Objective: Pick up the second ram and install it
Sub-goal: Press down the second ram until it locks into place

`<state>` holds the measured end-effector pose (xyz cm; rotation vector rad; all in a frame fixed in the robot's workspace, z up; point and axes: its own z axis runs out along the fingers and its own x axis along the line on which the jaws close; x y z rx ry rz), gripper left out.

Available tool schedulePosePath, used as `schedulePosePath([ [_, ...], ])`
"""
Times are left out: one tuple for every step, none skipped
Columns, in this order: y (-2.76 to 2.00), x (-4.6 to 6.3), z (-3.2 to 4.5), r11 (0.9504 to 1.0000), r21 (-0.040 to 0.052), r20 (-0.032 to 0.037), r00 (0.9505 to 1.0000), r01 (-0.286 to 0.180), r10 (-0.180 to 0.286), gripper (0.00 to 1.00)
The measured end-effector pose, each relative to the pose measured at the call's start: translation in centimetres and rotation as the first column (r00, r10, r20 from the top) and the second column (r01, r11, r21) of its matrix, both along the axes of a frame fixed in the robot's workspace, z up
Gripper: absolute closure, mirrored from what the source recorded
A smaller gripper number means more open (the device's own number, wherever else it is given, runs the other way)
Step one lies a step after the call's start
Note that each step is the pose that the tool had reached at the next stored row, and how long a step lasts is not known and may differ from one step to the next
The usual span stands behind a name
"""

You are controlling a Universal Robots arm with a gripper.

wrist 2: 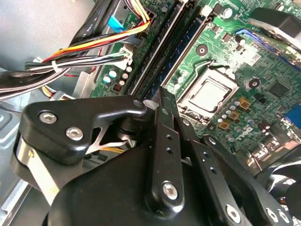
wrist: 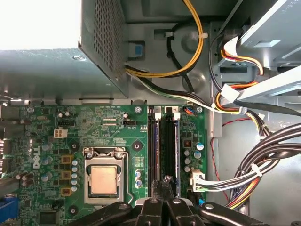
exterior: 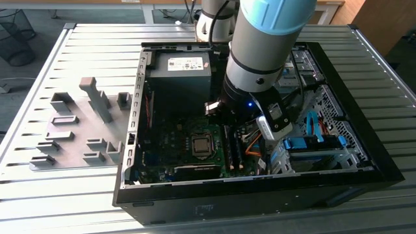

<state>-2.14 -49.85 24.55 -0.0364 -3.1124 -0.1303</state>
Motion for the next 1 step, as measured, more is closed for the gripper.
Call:
schedulePosePath([
  [0.0,0.0,0.0,1.0,0.0,0.0,1.0,0.0,0.0,0.9],
])
